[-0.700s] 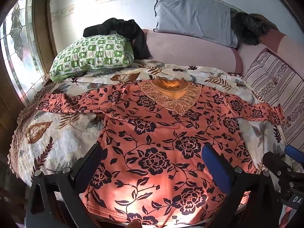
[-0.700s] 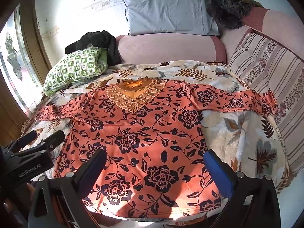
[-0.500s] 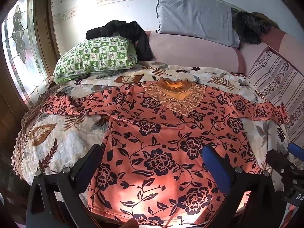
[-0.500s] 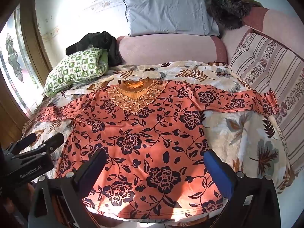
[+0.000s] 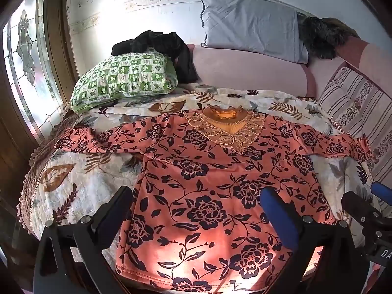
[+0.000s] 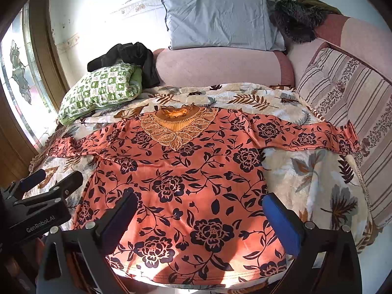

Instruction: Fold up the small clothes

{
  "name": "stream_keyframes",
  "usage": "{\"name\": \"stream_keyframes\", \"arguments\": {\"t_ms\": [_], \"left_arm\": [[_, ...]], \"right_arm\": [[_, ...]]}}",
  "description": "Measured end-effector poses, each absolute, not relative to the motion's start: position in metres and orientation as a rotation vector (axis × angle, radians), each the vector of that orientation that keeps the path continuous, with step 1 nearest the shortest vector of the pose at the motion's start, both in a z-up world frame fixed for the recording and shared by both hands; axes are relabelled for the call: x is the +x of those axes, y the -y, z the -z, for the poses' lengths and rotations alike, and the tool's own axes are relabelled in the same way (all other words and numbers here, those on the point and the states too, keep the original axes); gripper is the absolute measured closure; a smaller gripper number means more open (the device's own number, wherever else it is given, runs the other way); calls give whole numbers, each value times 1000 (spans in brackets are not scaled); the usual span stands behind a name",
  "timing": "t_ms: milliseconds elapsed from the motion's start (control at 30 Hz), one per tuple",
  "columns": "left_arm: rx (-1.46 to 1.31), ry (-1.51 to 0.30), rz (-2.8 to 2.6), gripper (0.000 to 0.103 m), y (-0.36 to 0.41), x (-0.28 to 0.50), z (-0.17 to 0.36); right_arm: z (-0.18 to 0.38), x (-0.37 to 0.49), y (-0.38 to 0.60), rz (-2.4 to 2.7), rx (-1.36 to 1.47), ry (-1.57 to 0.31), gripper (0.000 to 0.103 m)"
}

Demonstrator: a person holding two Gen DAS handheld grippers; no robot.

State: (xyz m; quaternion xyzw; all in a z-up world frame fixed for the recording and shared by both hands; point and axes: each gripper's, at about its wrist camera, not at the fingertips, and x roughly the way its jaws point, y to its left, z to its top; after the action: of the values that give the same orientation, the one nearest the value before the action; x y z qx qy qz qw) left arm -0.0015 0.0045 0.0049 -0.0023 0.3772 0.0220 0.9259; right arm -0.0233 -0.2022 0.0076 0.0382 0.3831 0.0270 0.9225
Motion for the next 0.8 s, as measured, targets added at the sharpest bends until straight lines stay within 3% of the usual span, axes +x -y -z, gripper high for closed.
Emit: {"name": "stream_keyframes", "arguments": {"t_ms": [800], "left_arm": [[-14,-771,-48,0,-7,-2,-12]], "right_arm": [[-13,-23,200,-63,70,-779,0]]}}
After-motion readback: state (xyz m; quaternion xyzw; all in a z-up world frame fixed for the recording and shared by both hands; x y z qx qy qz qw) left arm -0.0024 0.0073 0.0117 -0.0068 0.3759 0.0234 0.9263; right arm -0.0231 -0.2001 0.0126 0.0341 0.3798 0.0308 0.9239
